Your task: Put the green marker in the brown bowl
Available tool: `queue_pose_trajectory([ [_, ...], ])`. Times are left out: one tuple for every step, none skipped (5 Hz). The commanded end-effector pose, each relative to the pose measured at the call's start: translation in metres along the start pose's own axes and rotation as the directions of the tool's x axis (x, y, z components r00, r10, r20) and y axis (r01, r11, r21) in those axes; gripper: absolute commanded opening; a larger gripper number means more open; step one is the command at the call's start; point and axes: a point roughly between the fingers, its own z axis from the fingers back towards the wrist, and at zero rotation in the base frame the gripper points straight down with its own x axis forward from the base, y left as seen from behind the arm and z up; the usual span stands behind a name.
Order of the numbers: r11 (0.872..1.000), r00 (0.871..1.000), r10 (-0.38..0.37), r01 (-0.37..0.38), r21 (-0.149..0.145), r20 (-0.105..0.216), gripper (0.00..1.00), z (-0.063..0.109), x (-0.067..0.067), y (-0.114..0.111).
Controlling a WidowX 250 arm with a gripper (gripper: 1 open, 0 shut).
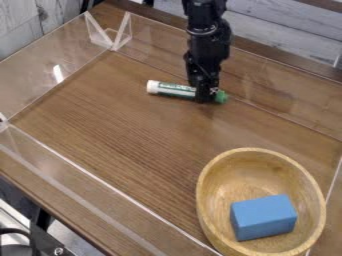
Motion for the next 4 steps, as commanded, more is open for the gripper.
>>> queue_pose_trajectory([
  [1.000,1.000,-0.004,0.003,0.028,0.025,0.00,0.014,0.004,0.004],
  [1.000,1.000,-0.008,0.008,0.020,0.009,0.00,0.020,0.005,0.005],
  [1.000,1.000,-0.011,0.011,0.010,-0.004,0.00,0.027,0.006,0.005],
  [1.000,1.000,-0.015,0.015,0.000,-0.019,0.00,0.033,0.008,0.004],
])
